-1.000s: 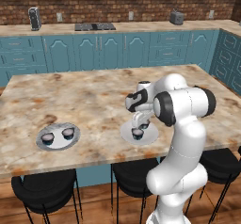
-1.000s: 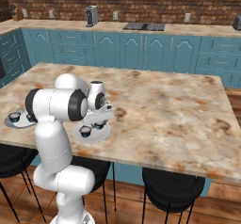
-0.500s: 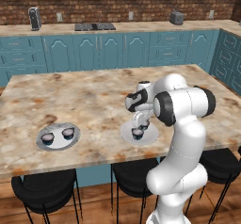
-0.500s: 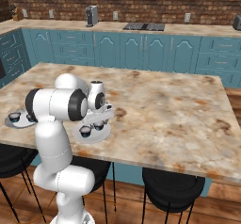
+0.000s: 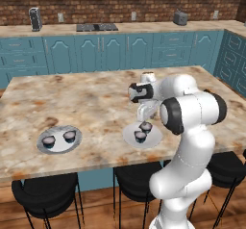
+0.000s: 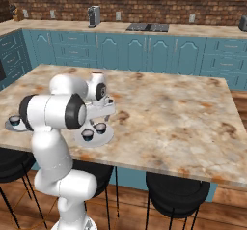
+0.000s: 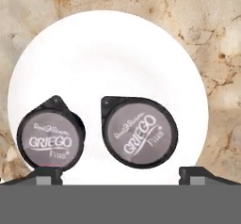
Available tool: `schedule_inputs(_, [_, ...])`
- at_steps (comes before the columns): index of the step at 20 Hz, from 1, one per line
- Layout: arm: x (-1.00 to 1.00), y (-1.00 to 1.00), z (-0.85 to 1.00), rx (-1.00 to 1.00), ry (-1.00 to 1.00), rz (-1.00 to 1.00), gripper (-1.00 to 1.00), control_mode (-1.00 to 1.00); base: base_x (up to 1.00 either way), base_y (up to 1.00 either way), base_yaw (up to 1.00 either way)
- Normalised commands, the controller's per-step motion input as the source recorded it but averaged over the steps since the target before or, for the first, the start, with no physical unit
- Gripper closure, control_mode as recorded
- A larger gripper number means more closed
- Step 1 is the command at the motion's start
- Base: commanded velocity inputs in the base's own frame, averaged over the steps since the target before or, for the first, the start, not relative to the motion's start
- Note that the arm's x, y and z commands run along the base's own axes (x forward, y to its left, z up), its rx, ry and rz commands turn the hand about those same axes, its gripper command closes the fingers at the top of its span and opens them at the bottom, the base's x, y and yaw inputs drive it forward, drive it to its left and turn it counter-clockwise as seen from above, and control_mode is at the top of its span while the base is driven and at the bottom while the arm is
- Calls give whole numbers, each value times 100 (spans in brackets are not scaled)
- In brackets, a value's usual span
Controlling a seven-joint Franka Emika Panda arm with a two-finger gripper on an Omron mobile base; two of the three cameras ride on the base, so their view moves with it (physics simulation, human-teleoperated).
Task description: Place two yogurt containers on each plate.
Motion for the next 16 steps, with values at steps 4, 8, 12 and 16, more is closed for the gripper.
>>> schedule_inputs(4, [-84,-11,69,0,-3,8,-100,-100,0,0,0])
schedule_inputs(8, [-100,-37,59,4,-21,12,-100,-100,0,0,0])
schedule_inputs(12, [-100,-56,50,14,-30,10,-100,-100,0,0,0])
schedule_inputs(16, [-86,-48,44,14,-30,10,-100,-100,0,0,0])
